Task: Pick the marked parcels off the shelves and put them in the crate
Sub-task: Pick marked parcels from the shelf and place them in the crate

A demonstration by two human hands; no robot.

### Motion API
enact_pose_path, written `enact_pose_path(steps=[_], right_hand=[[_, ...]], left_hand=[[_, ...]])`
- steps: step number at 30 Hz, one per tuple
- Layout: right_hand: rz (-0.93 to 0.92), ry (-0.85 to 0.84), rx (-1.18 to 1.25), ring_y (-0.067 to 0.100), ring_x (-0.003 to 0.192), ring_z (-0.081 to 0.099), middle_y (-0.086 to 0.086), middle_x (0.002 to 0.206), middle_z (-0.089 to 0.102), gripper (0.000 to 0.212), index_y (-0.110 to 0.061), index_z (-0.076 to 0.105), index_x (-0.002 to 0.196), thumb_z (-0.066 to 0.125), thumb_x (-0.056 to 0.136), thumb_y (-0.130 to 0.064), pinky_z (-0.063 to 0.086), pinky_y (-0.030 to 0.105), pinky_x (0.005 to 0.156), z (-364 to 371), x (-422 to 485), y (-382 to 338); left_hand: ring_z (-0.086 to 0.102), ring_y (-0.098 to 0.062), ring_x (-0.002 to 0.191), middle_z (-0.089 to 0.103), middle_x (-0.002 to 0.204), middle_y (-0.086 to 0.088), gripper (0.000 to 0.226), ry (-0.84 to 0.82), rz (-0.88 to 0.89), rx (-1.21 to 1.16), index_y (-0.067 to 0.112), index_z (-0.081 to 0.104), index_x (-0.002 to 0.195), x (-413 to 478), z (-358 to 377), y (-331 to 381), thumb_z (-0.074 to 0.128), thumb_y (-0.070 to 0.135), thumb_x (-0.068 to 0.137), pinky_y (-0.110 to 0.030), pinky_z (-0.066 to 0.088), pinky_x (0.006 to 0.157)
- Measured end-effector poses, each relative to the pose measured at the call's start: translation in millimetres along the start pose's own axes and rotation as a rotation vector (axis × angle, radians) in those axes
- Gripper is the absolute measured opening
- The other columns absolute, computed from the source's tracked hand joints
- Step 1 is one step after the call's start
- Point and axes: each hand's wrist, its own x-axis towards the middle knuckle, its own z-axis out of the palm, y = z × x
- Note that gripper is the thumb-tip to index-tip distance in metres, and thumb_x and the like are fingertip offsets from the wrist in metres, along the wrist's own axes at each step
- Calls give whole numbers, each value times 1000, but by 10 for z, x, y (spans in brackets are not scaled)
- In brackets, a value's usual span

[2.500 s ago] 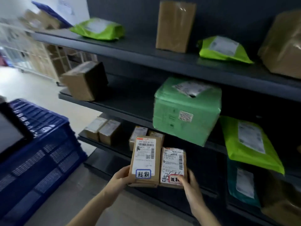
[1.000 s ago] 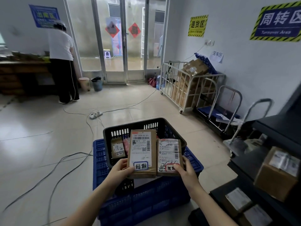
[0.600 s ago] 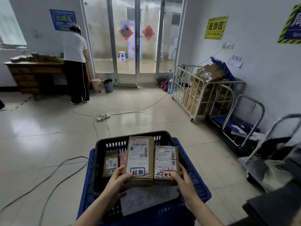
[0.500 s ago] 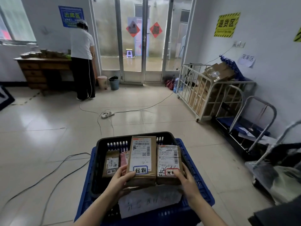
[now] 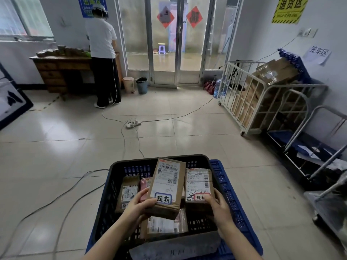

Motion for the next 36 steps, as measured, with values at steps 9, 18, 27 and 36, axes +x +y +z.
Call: enact_pose_path(steps=[9,18,27,36], right_hand=[[26,67,-296,27,116,53,11,131,50,62,-24,37,141,63,85,-32,47,49,98,185,912,125],[179,92,-253,24,112,52,11,130,54,58,-18,37,141,62,88,-21,44,35,89,257,1771,496],[251,118,-340,31,121,51,16,133,54,47,-11,40,140,51,95,-12,41,44,103,328,2209,751],[-42,141,-714,18,107,52,12,130,51,40,-8,48,132,50,95,-19,39,28,90,480,1913,423]], left_hand=[[69,-27,94,65,115,-14,65,2,-96,49,23,54,121,707,-438,83,79,15,62,-31,56,66],[68,-25,96,68,113,-12,76,-18,-181,111,21,56,120,1314,-771,196,80,22,48,-29,51,69],[65,-29,105,65,119,-13,75,-39,-237,115,20,55,126,1620,-872,114,77,20,54,-34,53,77],[63,-31,110,66,119,-15,66,-80,-256,149,19,54,125,1532,-819,210,73,16,62,-44,50,96]])
